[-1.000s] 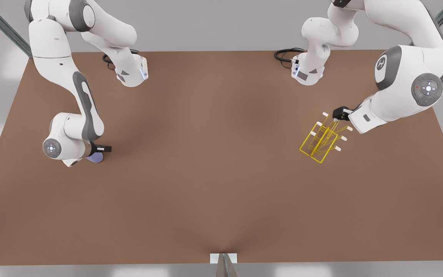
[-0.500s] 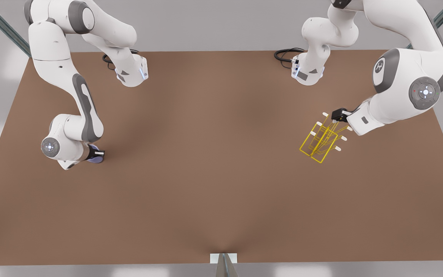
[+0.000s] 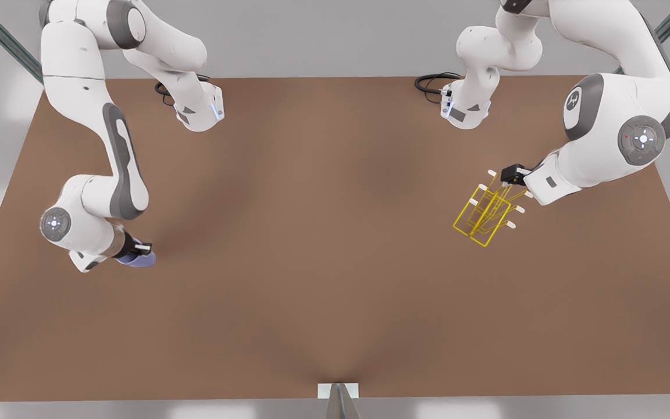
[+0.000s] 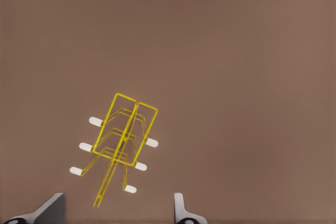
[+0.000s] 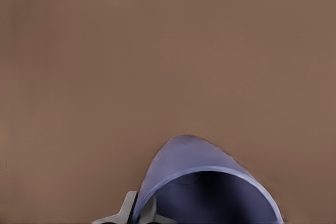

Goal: Place the cup on the cup holder

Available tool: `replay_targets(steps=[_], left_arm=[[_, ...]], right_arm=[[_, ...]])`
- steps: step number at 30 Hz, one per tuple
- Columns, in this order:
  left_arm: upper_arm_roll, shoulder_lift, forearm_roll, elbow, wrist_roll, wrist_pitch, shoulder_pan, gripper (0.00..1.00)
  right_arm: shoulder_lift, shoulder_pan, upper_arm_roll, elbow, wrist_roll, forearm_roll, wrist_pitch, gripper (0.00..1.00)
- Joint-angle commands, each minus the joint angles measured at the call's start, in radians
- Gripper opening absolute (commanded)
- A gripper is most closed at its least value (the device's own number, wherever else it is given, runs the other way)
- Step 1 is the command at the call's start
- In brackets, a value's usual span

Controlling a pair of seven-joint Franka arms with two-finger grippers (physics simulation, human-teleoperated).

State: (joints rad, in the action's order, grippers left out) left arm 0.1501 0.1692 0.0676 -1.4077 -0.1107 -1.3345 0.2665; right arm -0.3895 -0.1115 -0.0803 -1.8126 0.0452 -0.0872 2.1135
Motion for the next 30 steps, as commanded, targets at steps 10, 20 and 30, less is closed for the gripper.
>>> replay_targets(steps=[10, 20, 30], left_arm=[[-0.012, -0.005, -0.002, 0.006, 0.011, 0.008, 0.004, 1.00], [-0.009, 0.009, -0.028, -0.002, 0.031, 0.002, 0.002, 1.00], [-0.012, 0.026, -0.060, -0.045, 0.218, -0.069, 0.066, 1.00]], right_arm=[[-0.299, 0.231, -0.170, 0.426, -0.587, -0.994, -0.141, 0.21], [-0.871, 0.605, -0.274, 1.182, -0.814, -0.973, 0.143, 0.21], [-0.971, 0.636, -0.375, 1.240, -0.975, -0.500, 0.114, 0.21]])
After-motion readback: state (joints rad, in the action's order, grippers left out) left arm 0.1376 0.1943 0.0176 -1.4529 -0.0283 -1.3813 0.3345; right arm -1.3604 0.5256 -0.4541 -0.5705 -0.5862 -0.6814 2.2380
